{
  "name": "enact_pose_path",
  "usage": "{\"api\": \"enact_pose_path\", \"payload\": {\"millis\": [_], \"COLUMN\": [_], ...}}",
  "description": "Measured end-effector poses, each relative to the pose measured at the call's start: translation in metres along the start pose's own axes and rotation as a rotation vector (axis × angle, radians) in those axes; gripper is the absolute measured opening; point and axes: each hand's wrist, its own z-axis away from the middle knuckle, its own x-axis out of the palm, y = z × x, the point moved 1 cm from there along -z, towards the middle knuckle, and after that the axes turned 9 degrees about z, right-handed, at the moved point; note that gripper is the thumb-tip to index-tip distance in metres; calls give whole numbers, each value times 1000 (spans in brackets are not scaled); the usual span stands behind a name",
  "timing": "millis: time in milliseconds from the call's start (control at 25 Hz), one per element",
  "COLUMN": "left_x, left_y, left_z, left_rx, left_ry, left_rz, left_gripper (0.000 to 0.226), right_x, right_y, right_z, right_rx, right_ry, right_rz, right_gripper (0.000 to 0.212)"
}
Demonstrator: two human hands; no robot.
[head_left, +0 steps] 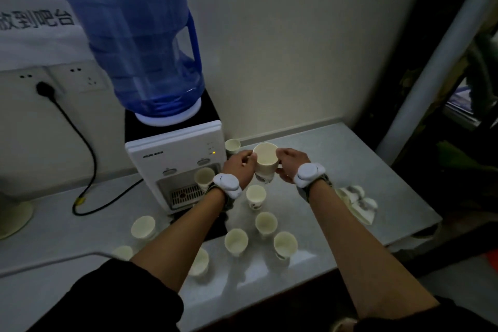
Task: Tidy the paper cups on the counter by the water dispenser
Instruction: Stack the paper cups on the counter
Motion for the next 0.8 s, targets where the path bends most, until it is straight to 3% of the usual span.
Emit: {"api": "enact_pose_path", "payload": {"millis": [160, 360, 800], "left_x": [14, 30, 62], "left_y": [1, -4, -49], "left_z": [-45, -104, -209], "left_rx": [-44, -101, -313], "left_ry": [20, 73, 264], "left_rz": [8, -48, 61], "left_gripper": [37, 34, 30], "right_x": [-5, -4, 29], "right_y": [-7, -14, -2], "right_z": [-48, -118, -255], "right_rx": [25, 51, 83], "right_ry": [-18, -93, -209], "right_rz": [-5, -39, -23], "right_gripper": [14, 31, 33]}}
